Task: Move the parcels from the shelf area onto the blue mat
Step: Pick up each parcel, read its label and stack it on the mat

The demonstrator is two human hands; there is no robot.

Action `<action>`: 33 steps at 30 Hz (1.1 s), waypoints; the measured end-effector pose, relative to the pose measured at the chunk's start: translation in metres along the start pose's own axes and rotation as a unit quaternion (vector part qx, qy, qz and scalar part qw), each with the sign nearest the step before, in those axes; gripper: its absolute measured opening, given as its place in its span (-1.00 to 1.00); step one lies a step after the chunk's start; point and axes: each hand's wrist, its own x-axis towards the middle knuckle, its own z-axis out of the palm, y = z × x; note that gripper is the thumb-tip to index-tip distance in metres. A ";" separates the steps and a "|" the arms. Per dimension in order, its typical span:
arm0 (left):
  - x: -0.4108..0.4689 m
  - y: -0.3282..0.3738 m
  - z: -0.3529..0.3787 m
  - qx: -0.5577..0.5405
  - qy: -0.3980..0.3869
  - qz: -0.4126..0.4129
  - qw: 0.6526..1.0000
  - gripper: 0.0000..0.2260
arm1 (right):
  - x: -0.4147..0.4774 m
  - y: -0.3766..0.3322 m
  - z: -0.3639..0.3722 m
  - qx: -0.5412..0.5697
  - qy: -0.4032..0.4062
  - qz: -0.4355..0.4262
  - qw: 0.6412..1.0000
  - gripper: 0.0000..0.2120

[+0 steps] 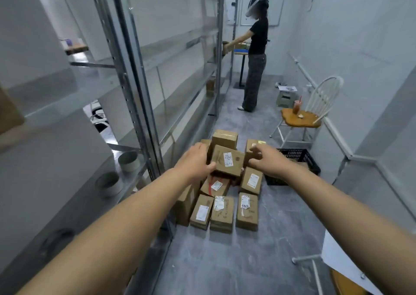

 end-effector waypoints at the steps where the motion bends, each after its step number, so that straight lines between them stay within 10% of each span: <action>1: 0.013 0.000 0.008 0.000 -0.014 0.007 1.000 -0.45 | 0.008 0.008 0.000 -0.012 -0.001 0.006 1.000 -0.51; 20: 0.327 0.035 0.140 -0.030 -0.060 -0.073 0.995 -0.51 | 0.309 0.190 -0.052 0.079 -0.017 0.012 0.997 -0.59; 33: 0.521 -0.061 0.244 -0.099 -0.108 -0.206 0.968 -0.46 | 0.544 0.244 0.013 0.132 -0.109 0.075 0.982 -0.54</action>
